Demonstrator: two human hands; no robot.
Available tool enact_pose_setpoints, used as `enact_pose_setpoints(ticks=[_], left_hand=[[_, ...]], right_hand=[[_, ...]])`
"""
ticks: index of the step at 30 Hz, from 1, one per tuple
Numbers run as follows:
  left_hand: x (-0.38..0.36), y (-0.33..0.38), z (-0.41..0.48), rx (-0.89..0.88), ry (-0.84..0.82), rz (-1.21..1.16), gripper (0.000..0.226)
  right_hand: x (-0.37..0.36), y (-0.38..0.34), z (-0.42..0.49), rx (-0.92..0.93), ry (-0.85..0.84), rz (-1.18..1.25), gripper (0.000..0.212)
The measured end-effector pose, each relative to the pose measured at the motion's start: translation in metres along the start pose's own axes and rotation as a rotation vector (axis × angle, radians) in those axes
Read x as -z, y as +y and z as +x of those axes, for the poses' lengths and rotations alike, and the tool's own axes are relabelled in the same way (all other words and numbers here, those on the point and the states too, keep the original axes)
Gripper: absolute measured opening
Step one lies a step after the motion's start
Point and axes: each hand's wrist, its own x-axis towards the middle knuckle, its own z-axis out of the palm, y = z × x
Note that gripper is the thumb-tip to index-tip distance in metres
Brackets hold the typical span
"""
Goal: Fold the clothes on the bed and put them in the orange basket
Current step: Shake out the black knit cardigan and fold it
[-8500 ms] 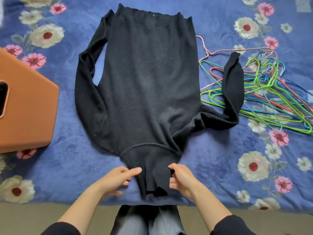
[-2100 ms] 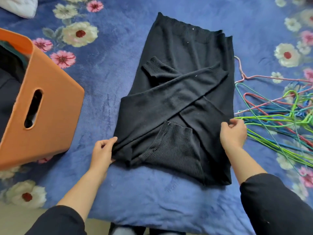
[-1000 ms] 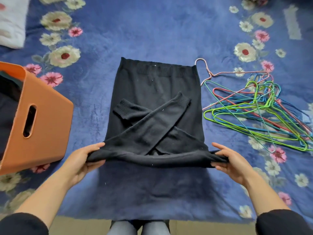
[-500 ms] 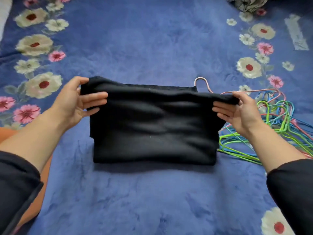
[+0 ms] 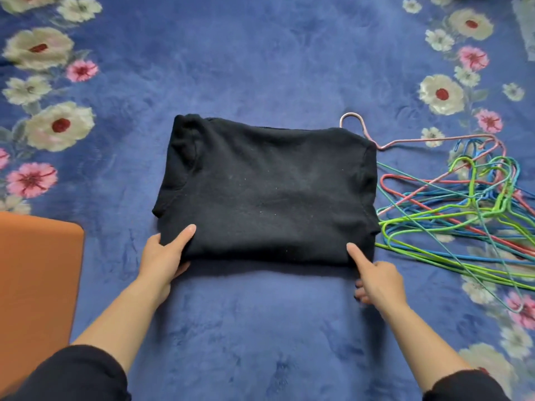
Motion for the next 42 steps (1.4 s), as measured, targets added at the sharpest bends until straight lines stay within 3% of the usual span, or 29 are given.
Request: enact_pose_setpoints(ticks=[2, 4, 9, 12, 17, 19, 21, 24, 26, 27, 29, 31, 33, 36, 39, 42], left_hand=[[-0.004, 0.010, -0.004, 0.022, -0.032, -0.090, 0.017], [0.000, 0.017, -0.010, -0.018, -0.059, -0.127, 0.010], [0.032, 0.011, -0.045, -0.080, -0.129, -0.174, 0.021], [0.058, -0.017, -0.068, -0.023, -0.132, -0.156, 0.026], [0.105, -0.099, -0.126, 0.156, -0.085, -0.038, 0.025], [0.116, -0.126, -0.144, 0.164, -0.082, 0.067, 0.021], [0.120, -0.150, -0.147, 0.130, -0.032, 0.231, 0.029], [0.104, -0.167, -0.141, -0.039, 0.237, 0.526, 0.061], [0.076, -0.157, -0.147, -0.282, 0.349, 0.751, 0.069], [0.059, -0.153, -0.152, -0.473, 0.308, 0.839, 0.067], [0.028, -0.152, -0.159, -0.848, 0.072, 1.005, 0.060], [0.007, -0.159, -0.158, -1.004, -0.267, 1.271, 0.055], [-0.005, -0.164, -0.156, -0.852, -0.492, 1.465, 0.055], [-0.014, -0.157, -0.156, -0.715, -0.562, 1.397, 0.056], [-0.004, -0.140, -0.155, -0.419, -0.661, 0.870, 0.046], [0.028, -0.118, -0.150, 0.025, -0.513, 0.172, 0.033]], right_hand=[[-0.007, -0.007, -0.005, -0.072, -0.095, 0.443, 0.039], [-0.007, -0.017, -0.012, -0.091, -0.157, 0.739, 0.009], [0.008, -0.008, -0.028, 0.007, -0.137, 0.981, 0.024], [0.016, 0.017, -0.041, -0.010, -0.126, 0.898, 0.028], [0.021, 0.096, -0.077, -0.149, -0.200, 0.472, 0.028], [0.020, 0.121, -0.092, -0.148, -0.214, 0.277, 0.023], [0.016, 0.140, -0.093, -0.132, -0.224, 0.184, 0.034], [0.009, 0.149, -0.088, -0.125, -0.277, 0.255, 0.035], [0.008, 0.141, -0.084, -0.129, -0.329, 0.351, 0.041], [0.008, 0.140, -0.082, -0.132, -0.344, 0.390, 0.045], [0.009, 0.133, -0.083, -0.159, -0.360, 0.442, 0.043], [0.012, 0.125, -0.086, -0.195, -0.392, 0.466, 0.044], [0.017, 0.112, -0.096, -0.211, -0.459, 0.462, 0.046], [0.021, 0.086, -0.116, -0.156, -0.595, 0.455, 0.032], [0.007, 0.052, -0.148, 0.017, -0.596, 0.522, 0.017], [-0.030, 0.026, -0.182, 0.243, -0.634, 0.541, 0.030]])
